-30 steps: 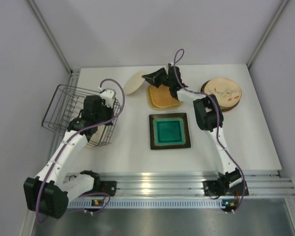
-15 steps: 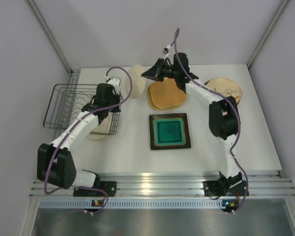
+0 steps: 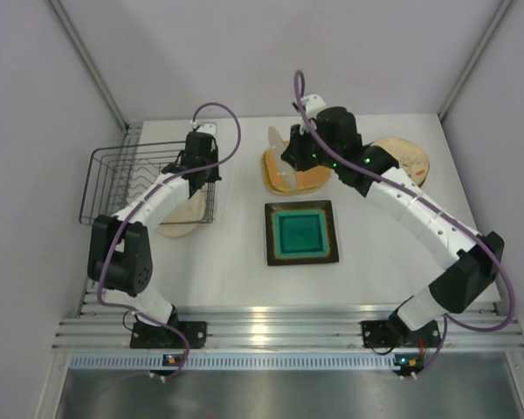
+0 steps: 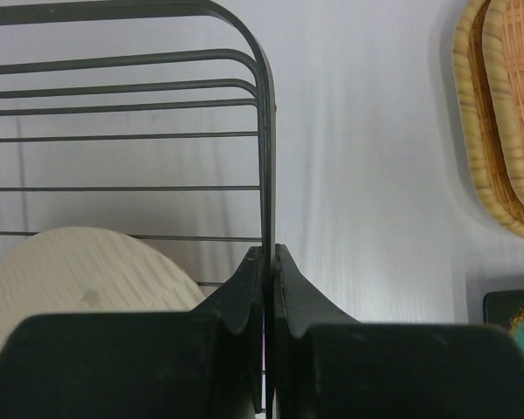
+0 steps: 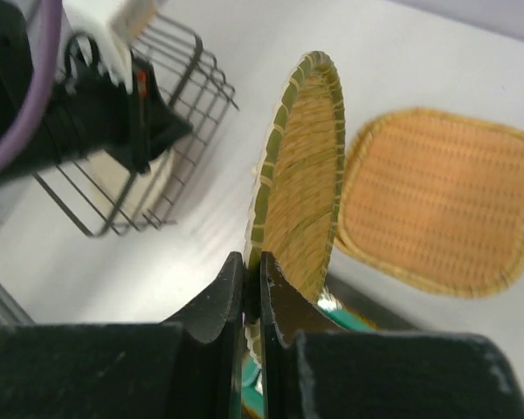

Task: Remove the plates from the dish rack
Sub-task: Place the plate on the table

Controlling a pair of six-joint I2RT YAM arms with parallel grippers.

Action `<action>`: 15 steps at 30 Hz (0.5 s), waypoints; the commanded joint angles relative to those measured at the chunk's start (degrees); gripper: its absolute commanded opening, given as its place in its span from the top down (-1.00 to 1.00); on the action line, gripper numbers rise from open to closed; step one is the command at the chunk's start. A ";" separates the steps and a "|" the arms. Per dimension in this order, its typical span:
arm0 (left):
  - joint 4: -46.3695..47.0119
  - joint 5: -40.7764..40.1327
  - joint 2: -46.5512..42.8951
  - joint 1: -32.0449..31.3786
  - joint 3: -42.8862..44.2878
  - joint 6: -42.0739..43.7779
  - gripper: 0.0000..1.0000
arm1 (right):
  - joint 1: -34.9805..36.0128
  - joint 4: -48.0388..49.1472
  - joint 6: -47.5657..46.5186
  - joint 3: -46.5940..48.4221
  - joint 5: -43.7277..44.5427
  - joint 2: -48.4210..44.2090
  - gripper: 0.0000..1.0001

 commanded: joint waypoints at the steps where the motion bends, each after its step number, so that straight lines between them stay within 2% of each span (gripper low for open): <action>1: 0.08 -3.37 3.81 4.08 2.51 -3.05 1.00 | 3.66 -7.59 -6.40 -4.21 15.77 -2.85 1.00; 8: 1.31 -1.08 7.24 4.25 5.23 -4.54 1.00 | 8.59 -8.12 -7.54 -10.02 27.56 -5.76 1.00; 15: 1.67 -1.51 6.55 4.25 4.01 -5.86 1.00 | 10.00 -6.71 -15.17 -4.85 35.82 0.21 1.00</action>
